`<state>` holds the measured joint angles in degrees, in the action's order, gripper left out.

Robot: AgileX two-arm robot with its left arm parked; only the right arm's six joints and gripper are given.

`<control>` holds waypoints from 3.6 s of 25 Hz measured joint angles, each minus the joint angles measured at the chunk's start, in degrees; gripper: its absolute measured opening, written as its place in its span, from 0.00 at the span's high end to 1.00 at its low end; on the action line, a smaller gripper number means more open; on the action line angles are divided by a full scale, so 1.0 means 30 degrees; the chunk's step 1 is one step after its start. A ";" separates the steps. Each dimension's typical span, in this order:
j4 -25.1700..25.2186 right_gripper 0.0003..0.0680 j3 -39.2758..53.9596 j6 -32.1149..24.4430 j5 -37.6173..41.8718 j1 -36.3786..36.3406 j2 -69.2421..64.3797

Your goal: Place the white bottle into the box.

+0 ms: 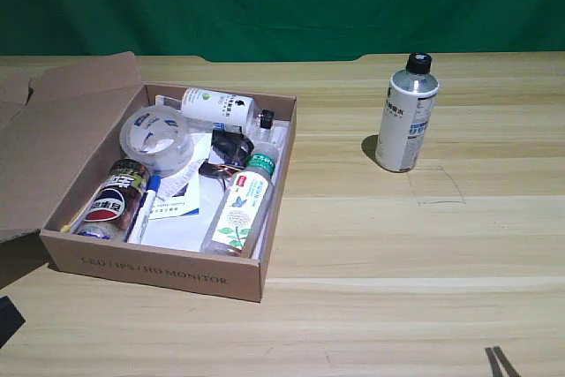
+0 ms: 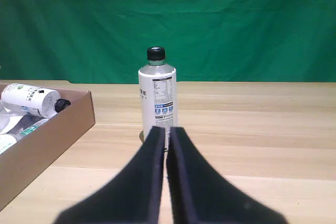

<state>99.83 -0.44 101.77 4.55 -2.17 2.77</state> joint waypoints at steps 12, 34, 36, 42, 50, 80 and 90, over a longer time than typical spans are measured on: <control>-0.0480 0.73 -0.2191 0.0000 0.1985 0.0000 0.1212; 0.0148 0.05 -0.7827 0.0788 0.2921 0.0000 1.3025; 0.0148 0.06 -0.8835 0.0788 0.3057 0.0000 1.4798; 0.0148 0.07 -1.2264 0.0788 0.3740 0.0000 2.0230; 0.0148 0.07 -1.6257 0.0788 0.3431 -0.0162 2.5936; -0.0298 0.08 -2.1282 0.3434 -0.6903 -0.5009 3.5577; -0.0332 0.09 -2.2871 0.3488 -0.7772 -0.5045 3.8313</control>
<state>98.84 -69.05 112.23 -18.77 -17.31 117.71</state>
